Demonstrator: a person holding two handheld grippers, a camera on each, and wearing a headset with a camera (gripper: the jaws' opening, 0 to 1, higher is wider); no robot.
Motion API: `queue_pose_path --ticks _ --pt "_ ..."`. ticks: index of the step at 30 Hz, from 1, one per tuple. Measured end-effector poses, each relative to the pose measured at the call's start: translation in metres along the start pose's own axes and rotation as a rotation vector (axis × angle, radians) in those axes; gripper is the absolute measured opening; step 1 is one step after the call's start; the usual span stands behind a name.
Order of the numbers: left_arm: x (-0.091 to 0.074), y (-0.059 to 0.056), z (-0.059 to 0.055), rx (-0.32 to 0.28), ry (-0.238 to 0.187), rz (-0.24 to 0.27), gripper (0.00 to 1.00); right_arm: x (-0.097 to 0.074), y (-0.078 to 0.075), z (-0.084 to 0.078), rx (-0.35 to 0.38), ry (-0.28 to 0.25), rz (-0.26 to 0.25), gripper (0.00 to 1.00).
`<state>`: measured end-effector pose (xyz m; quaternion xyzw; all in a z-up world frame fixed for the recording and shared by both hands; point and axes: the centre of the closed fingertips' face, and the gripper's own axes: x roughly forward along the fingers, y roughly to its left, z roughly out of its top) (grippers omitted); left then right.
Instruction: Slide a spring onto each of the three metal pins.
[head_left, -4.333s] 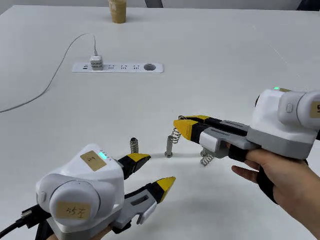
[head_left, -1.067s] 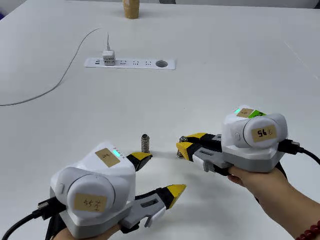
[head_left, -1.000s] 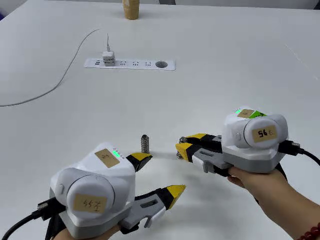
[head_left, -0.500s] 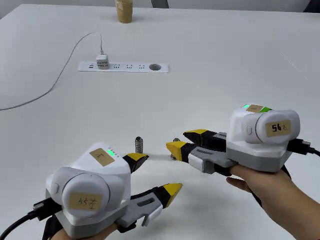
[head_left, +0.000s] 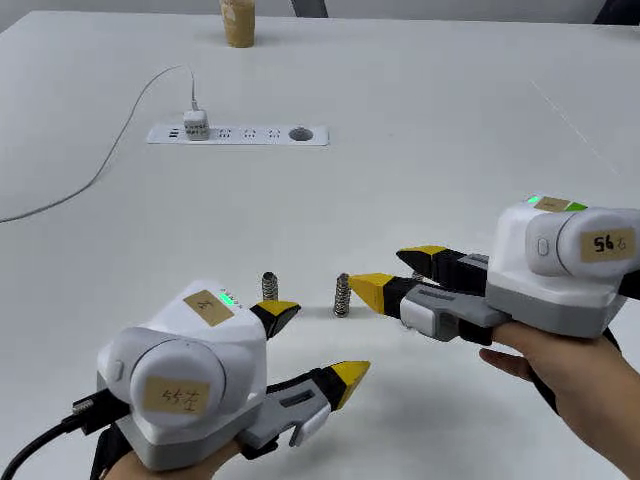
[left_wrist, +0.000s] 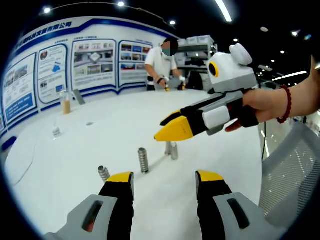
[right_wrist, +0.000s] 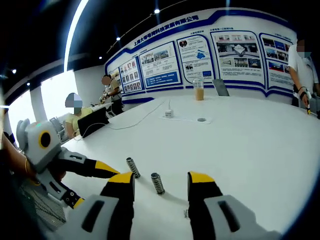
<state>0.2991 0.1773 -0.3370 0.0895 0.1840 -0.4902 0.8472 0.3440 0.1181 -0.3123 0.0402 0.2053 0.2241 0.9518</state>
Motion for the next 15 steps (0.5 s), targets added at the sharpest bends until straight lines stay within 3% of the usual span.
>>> queue_pose_path --ticks 15 --pt "0.020 -0.013 0.009 0.023 0.002 -0.022 0.49 -0.022 -0.019 -0.004 -0.002 0.004 -0.046 0.49"
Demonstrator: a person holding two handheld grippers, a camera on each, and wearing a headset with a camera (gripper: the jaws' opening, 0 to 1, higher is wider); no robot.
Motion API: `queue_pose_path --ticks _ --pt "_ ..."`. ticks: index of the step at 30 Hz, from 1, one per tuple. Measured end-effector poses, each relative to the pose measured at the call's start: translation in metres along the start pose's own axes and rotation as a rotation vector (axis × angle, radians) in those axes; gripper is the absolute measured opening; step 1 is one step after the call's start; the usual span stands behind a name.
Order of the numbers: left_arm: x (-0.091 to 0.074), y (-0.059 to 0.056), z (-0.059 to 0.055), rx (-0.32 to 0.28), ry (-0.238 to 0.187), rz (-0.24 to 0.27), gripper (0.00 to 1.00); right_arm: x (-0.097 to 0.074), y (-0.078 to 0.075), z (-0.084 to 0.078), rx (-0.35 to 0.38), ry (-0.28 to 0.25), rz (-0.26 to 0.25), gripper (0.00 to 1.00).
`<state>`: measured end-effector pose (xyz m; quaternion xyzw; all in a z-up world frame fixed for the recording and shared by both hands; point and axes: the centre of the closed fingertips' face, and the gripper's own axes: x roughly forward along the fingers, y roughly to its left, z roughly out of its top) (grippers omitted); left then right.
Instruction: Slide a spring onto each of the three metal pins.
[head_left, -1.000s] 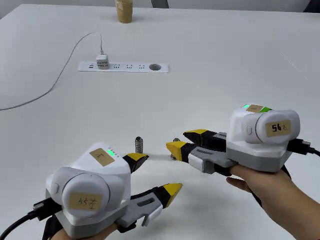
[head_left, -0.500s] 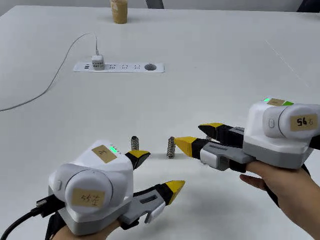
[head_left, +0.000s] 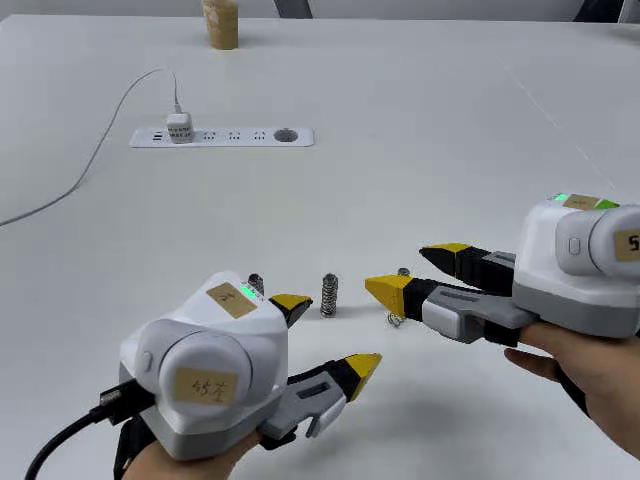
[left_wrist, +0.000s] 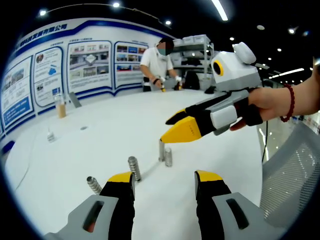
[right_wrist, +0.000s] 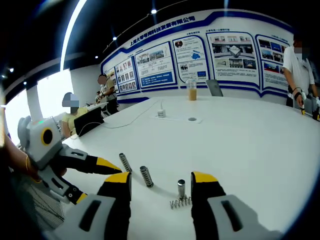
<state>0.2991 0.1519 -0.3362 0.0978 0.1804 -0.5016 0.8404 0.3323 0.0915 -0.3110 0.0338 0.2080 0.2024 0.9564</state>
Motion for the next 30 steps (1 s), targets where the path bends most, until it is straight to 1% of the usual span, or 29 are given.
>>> queue_pose_path --ticks 10,17,19,26,30 --pt "0.019 -0.002 0.001 -0.019 0.014 -0.003 0.44 -0.013 -0.011 -0.001 0.019 -0.007 -0.029 0.50" --pt "0.032 -0.005 -0.003 -0.026 0.033 -0.004 0.40 -0.021 -0.021 -0.004 0.028 -0.009 -0.050 0.50" --pt "0.035 -0.005 -0.002 -0.041 0.027 -0.005 0.39 -0.024 -0.023 -0.004 0.027 -0.013 -0.056 0.50" --pt "0.049 -0.004 -0.003 -0.043 0.038 0.003 0.35 -0.032 -0.030 -0.007 0.032 -0.019 -0.051 0.49" --pt "0.058 -0.003 -0.004 -0.038 0.045 0.003 0.33 -0.033 -0.030 -0.008 0.036 -0.022 -0.044 0.49"
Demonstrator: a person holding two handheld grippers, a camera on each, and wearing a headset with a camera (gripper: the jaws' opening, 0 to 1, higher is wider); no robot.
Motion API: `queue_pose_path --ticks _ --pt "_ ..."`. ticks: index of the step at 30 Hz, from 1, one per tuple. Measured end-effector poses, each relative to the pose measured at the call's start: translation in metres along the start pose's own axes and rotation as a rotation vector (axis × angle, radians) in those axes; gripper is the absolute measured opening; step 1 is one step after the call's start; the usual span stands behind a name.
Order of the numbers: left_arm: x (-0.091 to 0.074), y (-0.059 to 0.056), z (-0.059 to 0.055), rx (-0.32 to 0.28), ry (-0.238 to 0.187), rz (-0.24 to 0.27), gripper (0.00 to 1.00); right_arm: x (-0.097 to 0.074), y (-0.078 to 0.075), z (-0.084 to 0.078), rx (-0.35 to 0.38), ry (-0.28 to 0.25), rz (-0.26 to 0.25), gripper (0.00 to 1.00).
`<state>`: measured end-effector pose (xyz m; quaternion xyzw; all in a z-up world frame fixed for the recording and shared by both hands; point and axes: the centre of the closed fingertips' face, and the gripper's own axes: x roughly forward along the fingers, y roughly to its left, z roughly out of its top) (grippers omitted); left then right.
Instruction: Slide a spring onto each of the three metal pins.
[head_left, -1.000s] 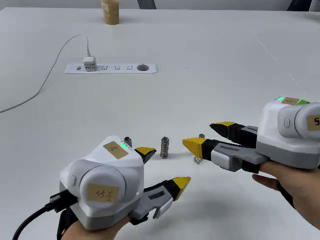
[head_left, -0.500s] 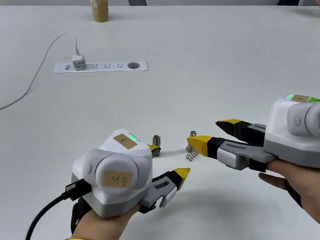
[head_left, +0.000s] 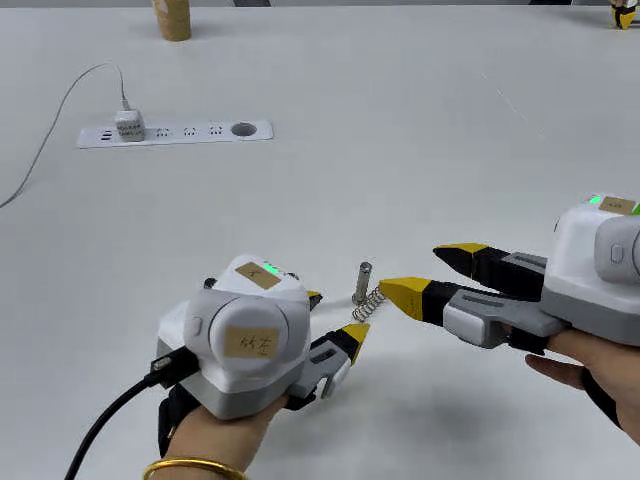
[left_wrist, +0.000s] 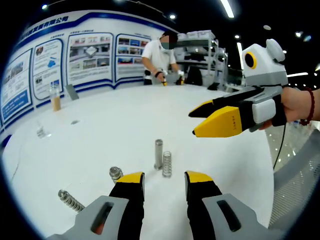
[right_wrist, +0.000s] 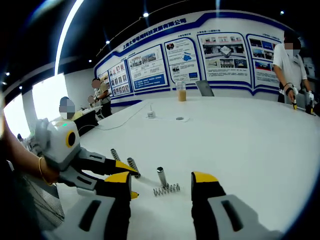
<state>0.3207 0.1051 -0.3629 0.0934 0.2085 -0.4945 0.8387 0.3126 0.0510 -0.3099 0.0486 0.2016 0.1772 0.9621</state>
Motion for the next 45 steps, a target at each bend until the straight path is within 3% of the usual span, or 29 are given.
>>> queue_pose_path --ticks 9,22,39,45 --pt "0.018 -0.002 -0.009 0.017 0.026 -0.007 0.28 -0.004 0.001 -0.007 0.002 0.009 0.016 0.49" --pt "0.038 -0.007 -0.008 0.083 0.024 -0.022 0.20 -0.013 -0.010 -0.015 0.016 0.014 -0.016 0.47" --pt "0.044 -0.004 -0.020 0.085 0.079 -0.009 0.14 -0.014 -0.012 -0.018 0.021 0.019 -0.024 0.46" --pt "0.044 -0.003 -0.019 0.089 0.077 -0.006 0.12 -0.013 -0.011 -0.021 0.023 0.025 -0.023 0.46"
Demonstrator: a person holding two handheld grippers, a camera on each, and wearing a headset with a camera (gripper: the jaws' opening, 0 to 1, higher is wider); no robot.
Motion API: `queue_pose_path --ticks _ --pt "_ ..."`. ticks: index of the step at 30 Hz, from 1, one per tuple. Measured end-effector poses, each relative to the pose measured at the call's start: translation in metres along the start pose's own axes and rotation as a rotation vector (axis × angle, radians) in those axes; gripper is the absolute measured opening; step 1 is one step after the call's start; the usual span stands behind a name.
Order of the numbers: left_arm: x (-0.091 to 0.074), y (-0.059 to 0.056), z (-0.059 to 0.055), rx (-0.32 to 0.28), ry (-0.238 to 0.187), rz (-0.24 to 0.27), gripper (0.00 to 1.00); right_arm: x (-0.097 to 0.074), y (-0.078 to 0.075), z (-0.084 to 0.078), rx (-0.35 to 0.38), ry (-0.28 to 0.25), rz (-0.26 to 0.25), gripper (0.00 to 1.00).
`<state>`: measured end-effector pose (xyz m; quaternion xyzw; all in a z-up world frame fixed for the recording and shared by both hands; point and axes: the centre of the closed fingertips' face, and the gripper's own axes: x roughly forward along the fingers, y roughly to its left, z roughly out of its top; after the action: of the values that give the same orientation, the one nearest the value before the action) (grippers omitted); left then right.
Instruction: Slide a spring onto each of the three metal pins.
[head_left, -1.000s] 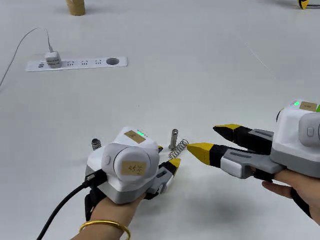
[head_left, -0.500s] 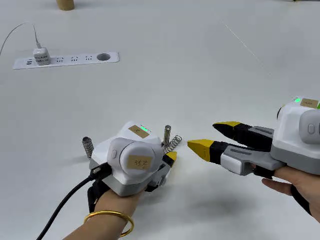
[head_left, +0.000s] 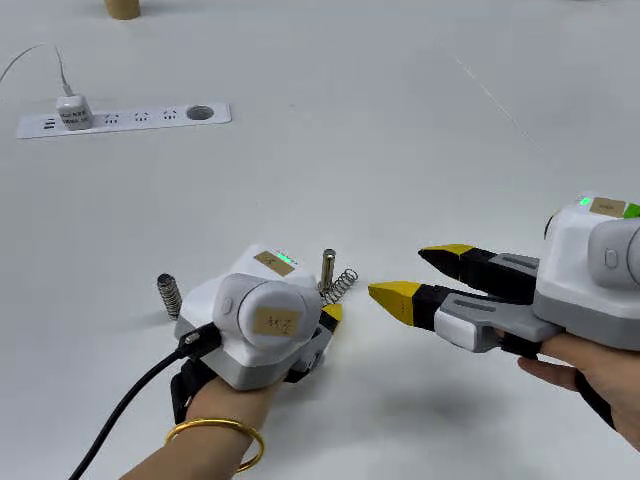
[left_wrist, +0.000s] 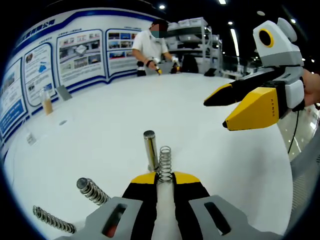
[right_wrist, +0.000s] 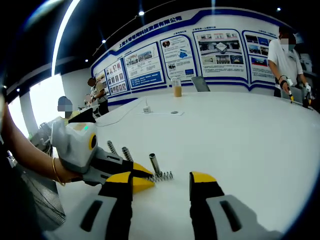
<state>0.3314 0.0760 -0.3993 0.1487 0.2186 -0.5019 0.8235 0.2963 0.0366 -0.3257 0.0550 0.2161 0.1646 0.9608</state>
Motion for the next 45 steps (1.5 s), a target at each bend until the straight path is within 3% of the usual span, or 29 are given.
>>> queue_pose_path --ticks 14,22,28,32,38,45 --pt "-0.012 -0.003 -0.005 0.026 0.006 -0.007 0.10 0.000 -0.003 0.001 0.048 -0.006 -0.007 0.45" --pt "-0.026 -0.003 0.011 -0.009 -0.062 -0.008 0.10 0.001 -0.004 0.007 0.076 -0.013 -0.001 0.43" --pt "-0.039 -0.007 0.025 -0.003 -0.110 -0.017 0.10 0.002 0.000 0.013 0.121 -0.030 0.010 0.40" --pt "-0.050 -0.008 0.034 0.007 -0.149 -0.017 0.10 0.003 0.005 0.018 0.140 -0.035 0.034 0.39" --pt "-0.061 -0.008 0.038 0.013 -0.176 -0.019 0.10 0.006 0.019 0.023 0.167 -0.041 0.092 0.34" --pt "-0.074 -0.008 0.048 0.001 -0.231 -0.020 0.10 0.011 0.033 0.028 0.244 -0.042 0.147 0.30"
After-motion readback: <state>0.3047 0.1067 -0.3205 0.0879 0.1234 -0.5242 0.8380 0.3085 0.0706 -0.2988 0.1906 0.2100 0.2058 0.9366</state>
